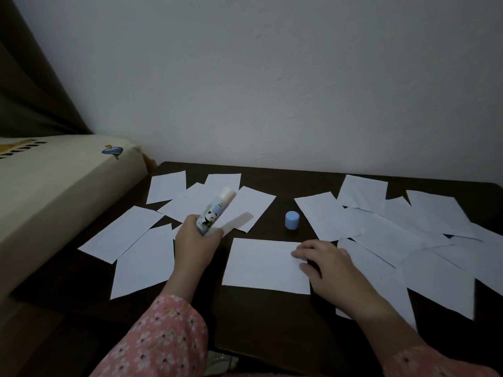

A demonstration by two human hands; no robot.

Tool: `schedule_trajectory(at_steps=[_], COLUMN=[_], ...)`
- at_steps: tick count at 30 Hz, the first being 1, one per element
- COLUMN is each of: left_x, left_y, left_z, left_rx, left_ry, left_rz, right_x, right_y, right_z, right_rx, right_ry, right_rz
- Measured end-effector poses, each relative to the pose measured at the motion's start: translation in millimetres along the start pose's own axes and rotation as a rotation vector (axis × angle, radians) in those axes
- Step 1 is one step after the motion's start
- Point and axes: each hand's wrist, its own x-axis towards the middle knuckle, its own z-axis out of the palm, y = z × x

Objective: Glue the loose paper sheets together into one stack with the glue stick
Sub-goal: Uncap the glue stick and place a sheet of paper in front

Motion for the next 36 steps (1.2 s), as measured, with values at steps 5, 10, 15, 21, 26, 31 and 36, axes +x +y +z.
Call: schedule_trajectory(at_steps=[5,10,15,21,26,31,36], left_x=[-23,-34,-37,-51,-67,-73,-76], left_y=[25,35,40,41,40,39,39], left_z=[12,19,13,16,21,26,26], left_rx=[-0.193,-0.294,-0.522,-0.384,-0.302,-0.208,-0.212], left_ry=[-0.188,-0.340,-0.348,-0.498,-0.524,-0.559,-0.578], left_rz=[0.064,0.104,0.094,0.166,0.346,0.479,0.498], right_x=[-6,-10,-8,-6,-9,-10,-11], right_y=[8,11,12,16,18,21,18], right_z=[-2,-4,-6,-5,-1,1,1], right_rx=[0.018,-0.032,-0.030,-0.084,-0.075,-0.086,-0.081], right_ry=[-0.050,-0.077,-0.096,-0.155,-0.115,-0.120,-0.088], right_rz=[-0.038,-0.011,-0.003,-0.017,-0.057,-0.067,-0.055])
